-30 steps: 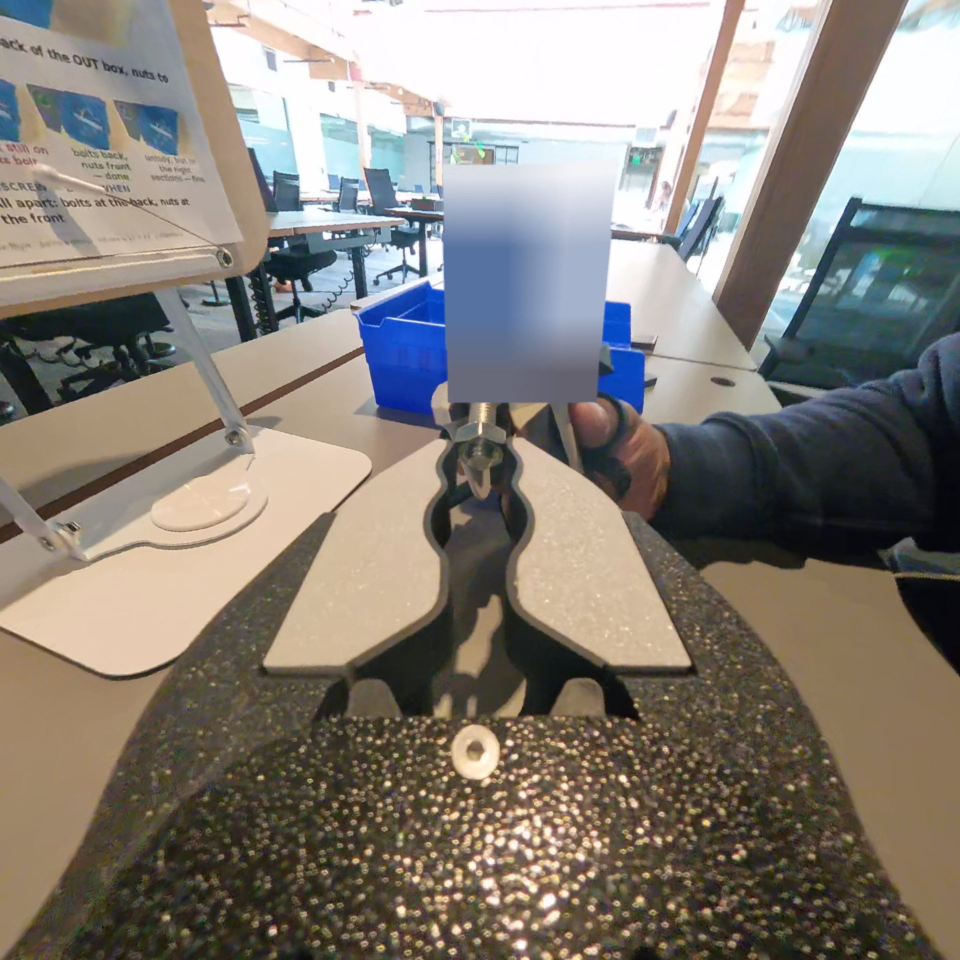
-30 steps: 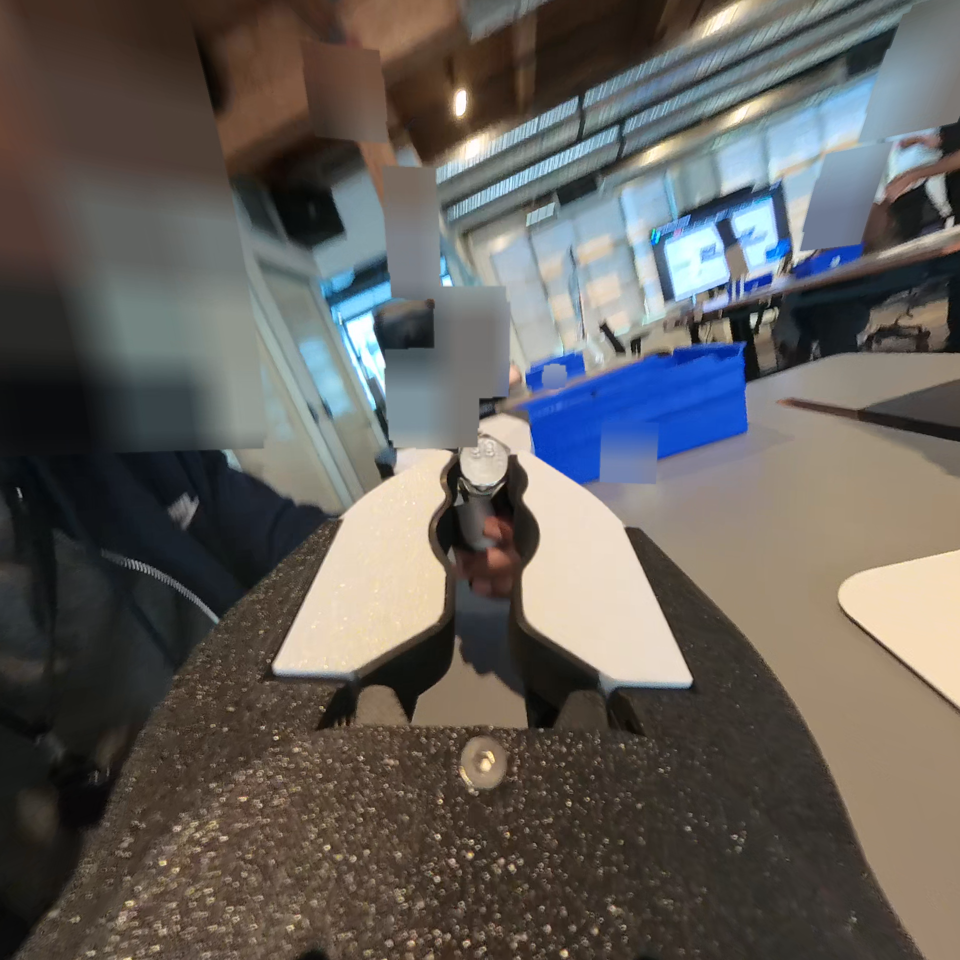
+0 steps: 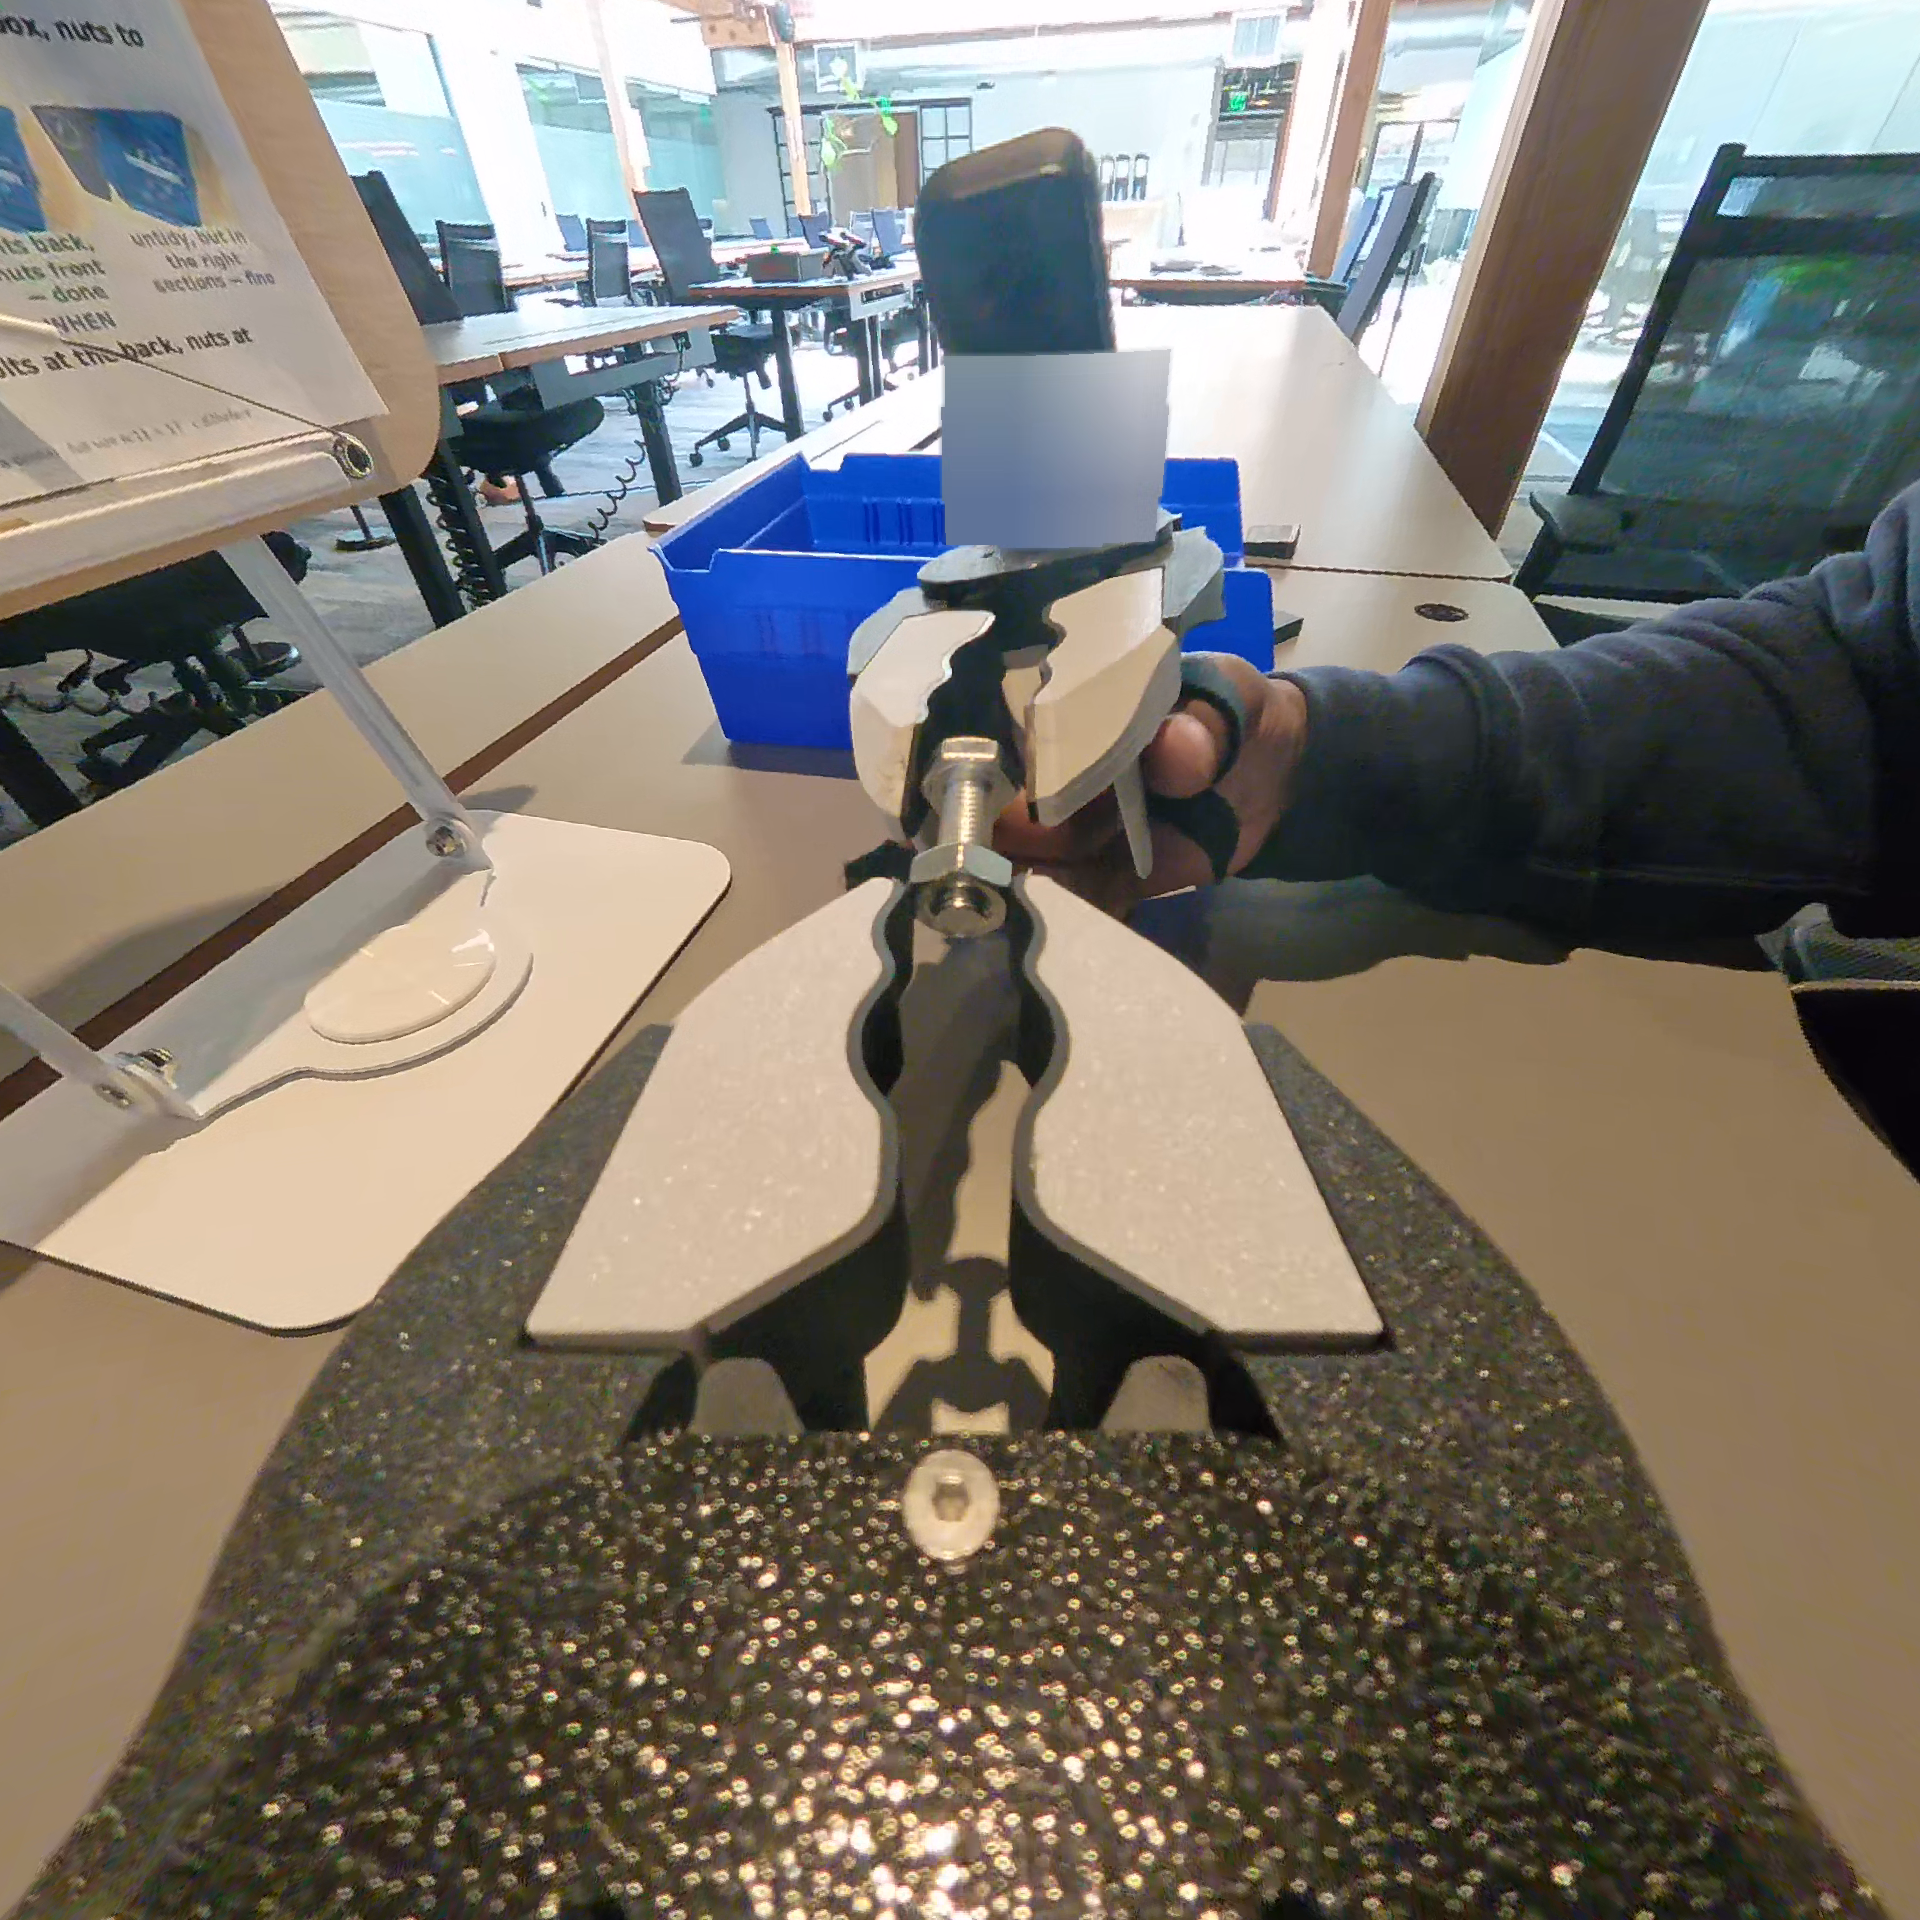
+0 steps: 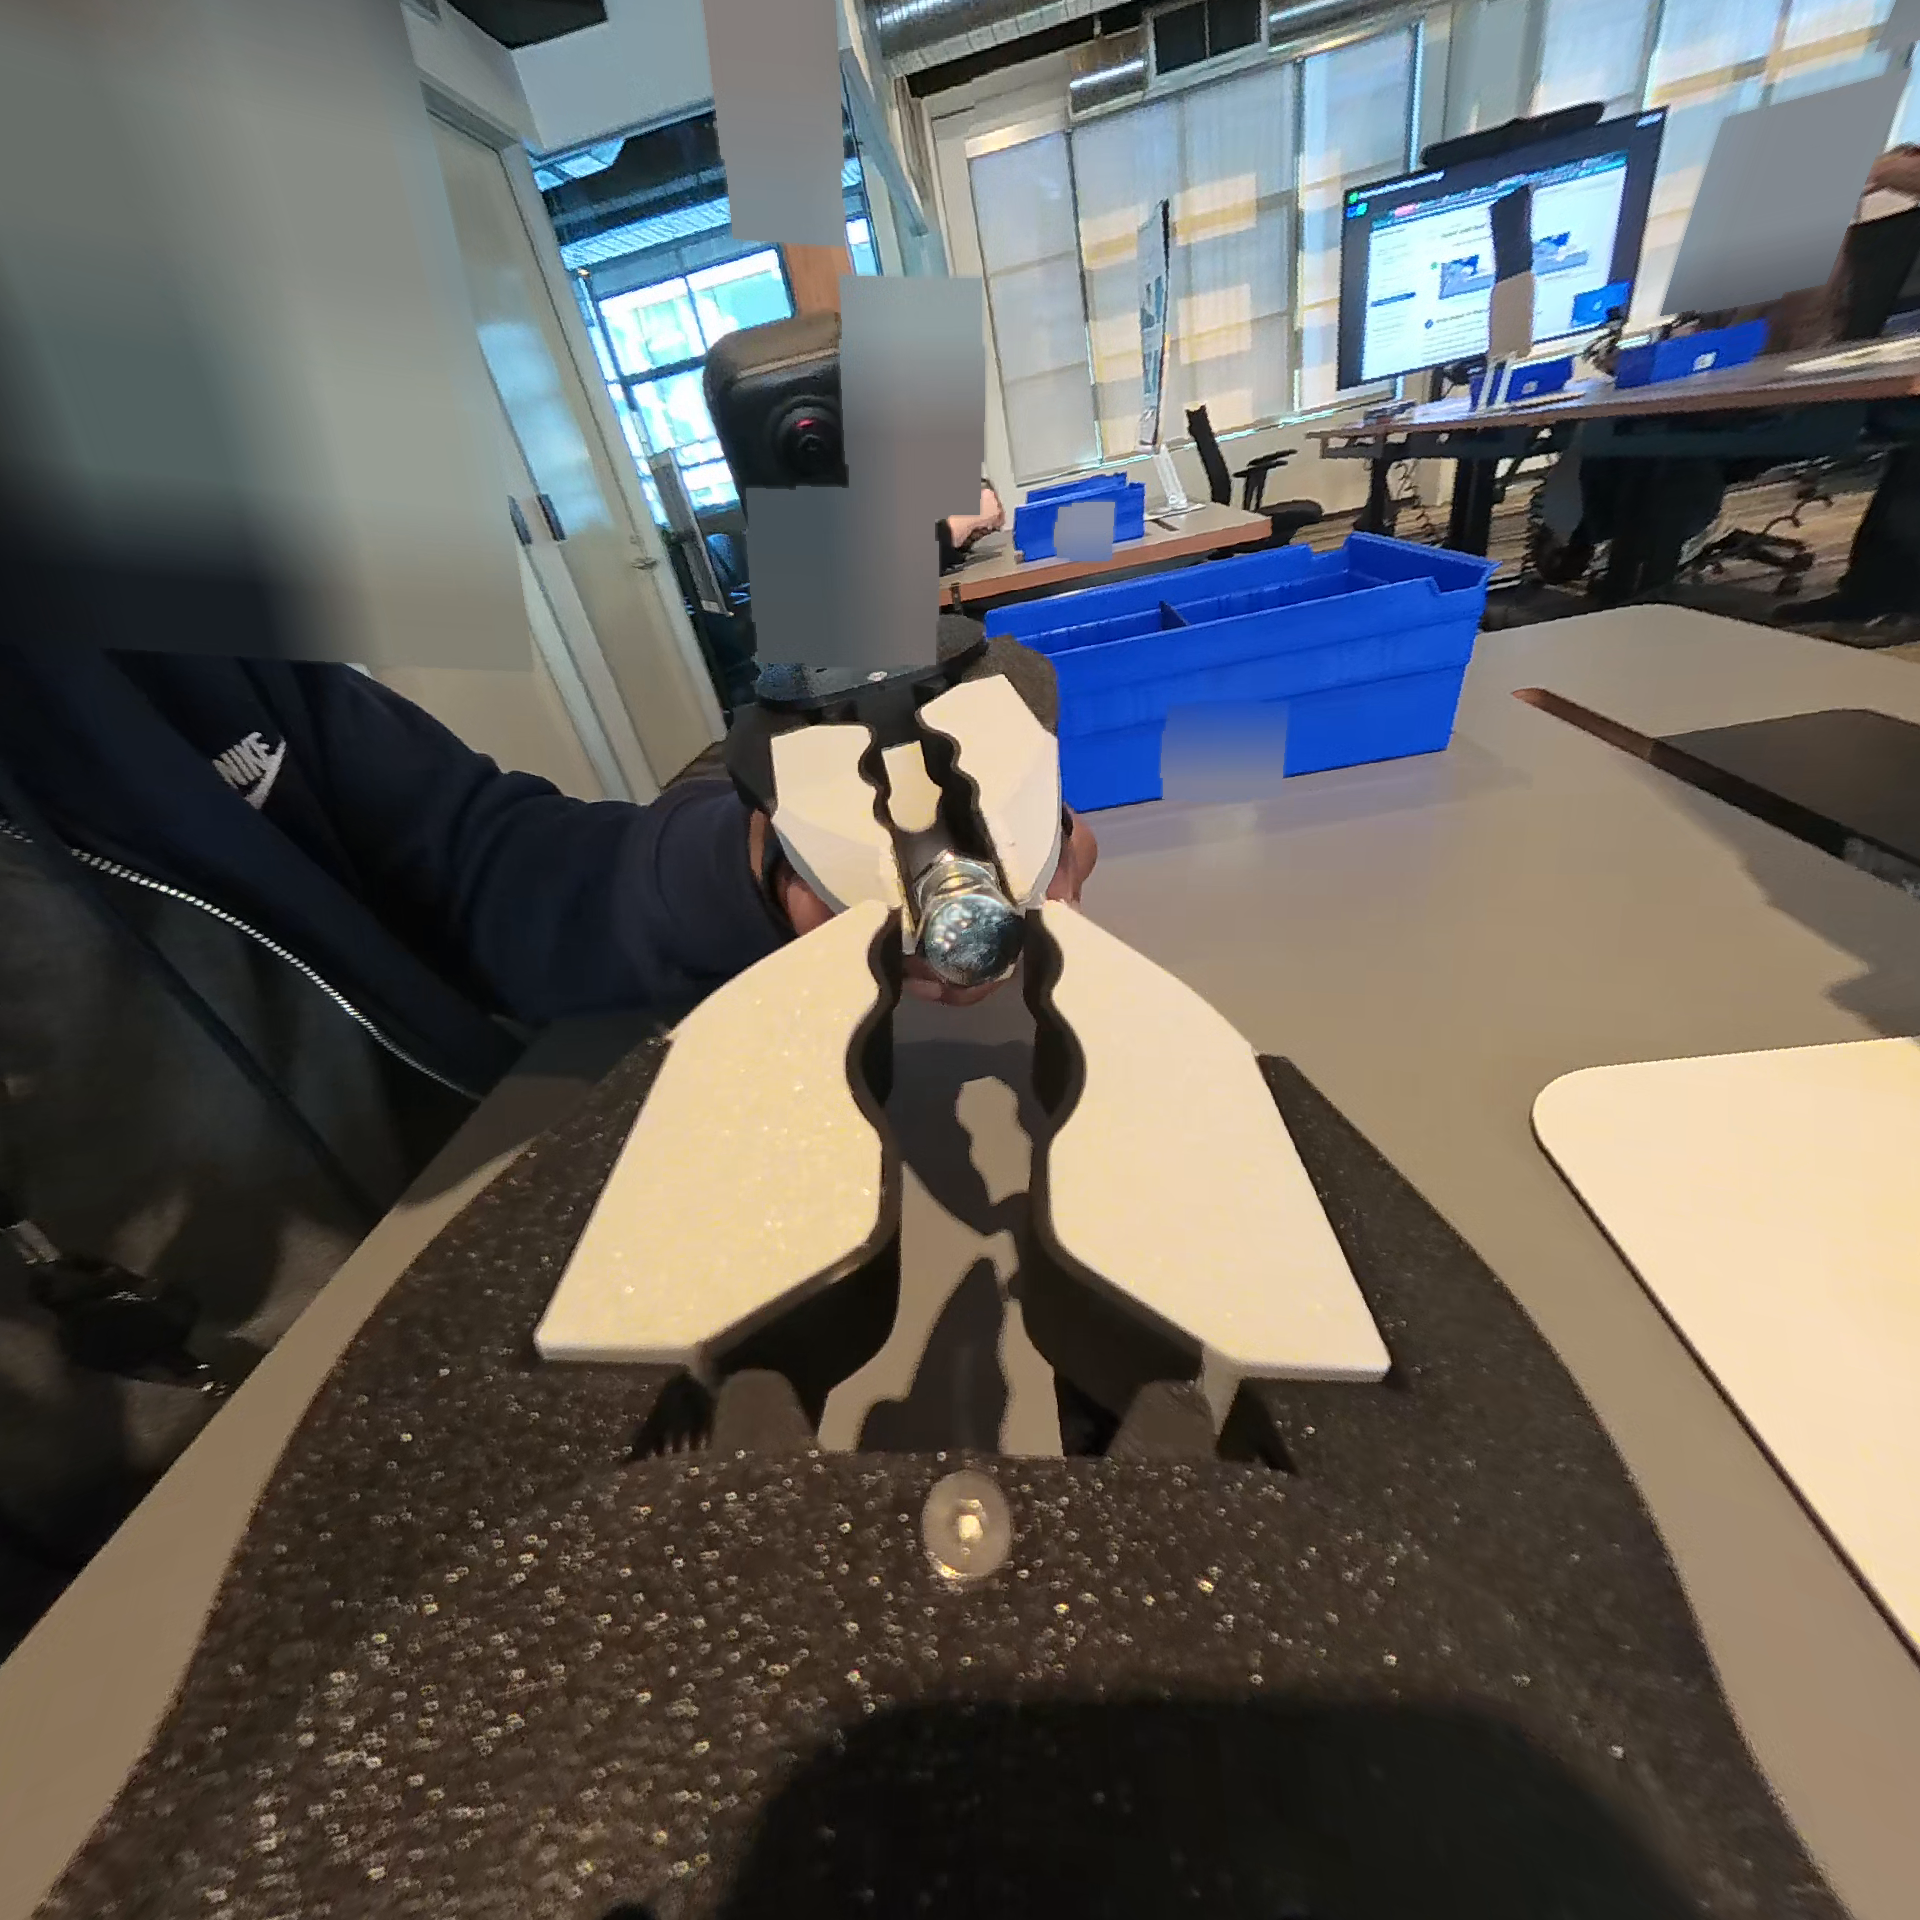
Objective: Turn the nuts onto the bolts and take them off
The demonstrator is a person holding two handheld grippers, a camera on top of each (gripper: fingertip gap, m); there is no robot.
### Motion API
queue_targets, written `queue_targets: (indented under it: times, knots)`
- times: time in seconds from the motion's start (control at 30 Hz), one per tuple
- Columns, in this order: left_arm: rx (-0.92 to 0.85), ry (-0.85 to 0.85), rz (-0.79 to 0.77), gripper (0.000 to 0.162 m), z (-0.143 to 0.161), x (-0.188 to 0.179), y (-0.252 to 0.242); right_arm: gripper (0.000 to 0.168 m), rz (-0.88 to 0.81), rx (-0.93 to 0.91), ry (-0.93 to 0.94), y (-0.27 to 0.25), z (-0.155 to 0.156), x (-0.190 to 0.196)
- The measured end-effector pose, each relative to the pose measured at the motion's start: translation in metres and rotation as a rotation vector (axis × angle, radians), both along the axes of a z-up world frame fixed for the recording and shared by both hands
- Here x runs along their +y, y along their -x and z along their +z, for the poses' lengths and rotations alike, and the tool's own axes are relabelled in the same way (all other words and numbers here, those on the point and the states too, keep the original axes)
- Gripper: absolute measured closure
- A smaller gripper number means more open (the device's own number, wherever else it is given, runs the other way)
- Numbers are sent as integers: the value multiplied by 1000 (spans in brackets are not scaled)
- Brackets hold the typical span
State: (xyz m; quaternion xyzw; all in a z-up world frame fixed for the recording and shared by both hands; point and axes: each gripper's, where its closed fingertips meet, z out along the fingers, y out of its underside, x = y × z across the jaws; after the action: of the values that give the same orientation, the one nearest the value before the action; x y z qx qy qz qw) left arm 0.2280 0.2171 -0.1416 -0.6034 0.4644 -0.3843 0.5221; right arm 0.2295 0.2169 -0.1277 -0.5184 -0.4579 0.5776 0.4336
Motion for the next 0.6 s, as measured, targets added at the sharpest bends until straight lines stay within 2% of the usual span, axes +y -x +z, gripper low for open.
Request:
queue_targets:
  times: [0.6]
  knots:
    - [56,-82,8,145,-3,0,1,151,40,0,65,1,-4,-1]
